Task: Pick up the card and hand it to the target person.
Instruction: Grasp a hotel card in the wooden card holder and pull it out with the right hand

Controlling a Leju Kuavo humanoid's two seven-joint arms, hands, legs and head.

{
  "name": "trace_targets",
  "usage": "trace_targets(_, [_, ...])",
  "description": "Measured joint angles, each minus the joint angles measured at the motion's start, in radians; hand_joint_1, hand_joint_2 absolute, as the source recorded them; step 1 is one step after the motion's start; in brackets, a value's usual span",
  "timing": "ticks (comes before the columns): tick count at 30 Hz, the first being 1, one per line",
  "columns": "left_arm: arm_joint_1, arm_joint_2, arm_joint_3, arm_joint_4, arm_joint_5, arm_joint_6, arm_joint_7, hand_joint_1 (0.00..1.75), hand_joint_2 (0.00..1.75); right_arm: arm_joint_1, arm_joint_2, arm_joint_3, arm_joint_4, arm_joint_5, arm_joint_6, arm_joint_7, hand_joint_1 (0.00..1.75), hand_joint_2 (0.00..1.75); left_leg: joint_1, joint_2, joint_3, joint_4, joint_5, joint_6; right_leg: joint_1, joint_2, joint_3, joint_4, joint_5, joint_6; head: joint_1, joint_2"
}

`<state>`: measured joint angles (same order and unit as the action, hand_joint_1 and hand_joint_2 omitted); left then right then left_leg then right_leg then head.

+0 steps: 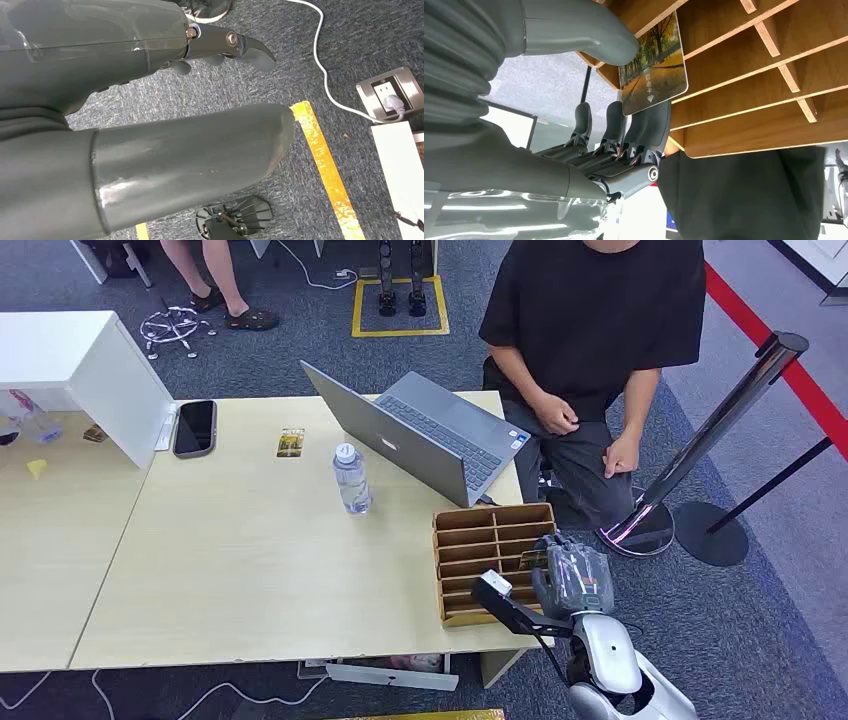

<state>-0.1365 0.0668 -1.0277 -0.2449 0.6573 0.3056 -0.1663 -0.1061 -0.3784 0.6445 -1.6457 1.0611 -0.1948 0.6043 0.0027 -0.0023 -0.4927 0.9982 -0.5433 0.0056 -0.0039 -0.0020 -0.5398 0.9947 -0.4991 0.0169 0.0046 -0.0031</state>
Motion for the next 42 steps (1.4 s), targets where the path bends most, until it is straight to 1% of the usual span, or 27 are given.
trace_targets(8, [-0.001, 0.000, 0.000, 0.000, -0.003, 0.000, 0.000, 0.00, 0.00, 0.000, 0.000, 0.004, 0.000, 0.003, 0.010, 0.000, 0.97, 1.75, 0.000, 0.000, 0.000, 0.000, 0.000, 0.000, 0.000, 0.000, 0.000, 0.000, 0.000, 0.000, 0.000, 0.000])
trace_targets(15, [-0.002, 0.000, 0.000, 0.000, -0.004, 0.000, 0.003, 0.00, 0.00, -0.002, 0.000, 0.014, 0.000, 0.004, 0.017, 0.000, 1.00, 1.75, 0.000, 0.000, 0.000, 0.000, 0.000, 0.000, 0.000, 0.000, 0.000, 0.000, 0.000, 0.000, 0.000, 0.000])
trace_targets(22, [-0.003, 0.000, 0.000, 0.000, -0.005, 0.000, 0.003, 0.00, 0.00, -0.004, 0.000, 0.014, 0.000, 0.003, 0.021, 0.000, 1.20, 1.75, 0.000, 0.000, 0.000, 0.000, 0.000, 0.000, 0.000, 0.000, 0.000, 0.000, 0.000, 0.000, 0.000, 0.000])
trace_targets(27, [-0.003, 0.000, 0.000, 0.000, -0.007, 0.000, 0.003, 0.00, 0.00, -0.005, 0.000, 0.015, 0.000, 0.005, 0.023, 0.000, 1.40, 1.75, 0.000, 0.000, 0.000, 0.000, 0.000, 0.000, 0.000, 0.000, 0.000, 0.000, 0.000, 0.000, 0.000, 0.000])
trace_targets(32, [-0.003, 0.000, 0.000, 0.000, -0.009, 0.000, 0.003, 0.00, 0.00, -0.009, 0.000, 0.015, 0.000, 0.014, 0.025, 0.000, 1.48, 1.75, 0.000, 0.000, 0.000, 0.000, 0.000, 0.000, 0.000, 0.000, 0.000, 0.000, 0.000, 0.000, 0.000, 0.000])
trace_targets(42, [-0.003, 0.000, 0.000, 0.000, -0.011, 0.000, 0.003, 0.00, 0.00, -0.011, 0.000, 0.016, 0.000, 0.023, 0.028, 0.001, 1.51, 1.75, 0.000, 0.000, 0.000, 0.000, 0.000, 0.000, 0.000, 0.000, 0.000, 0.000, 0.000, 0.000, 0.000, 0.000])
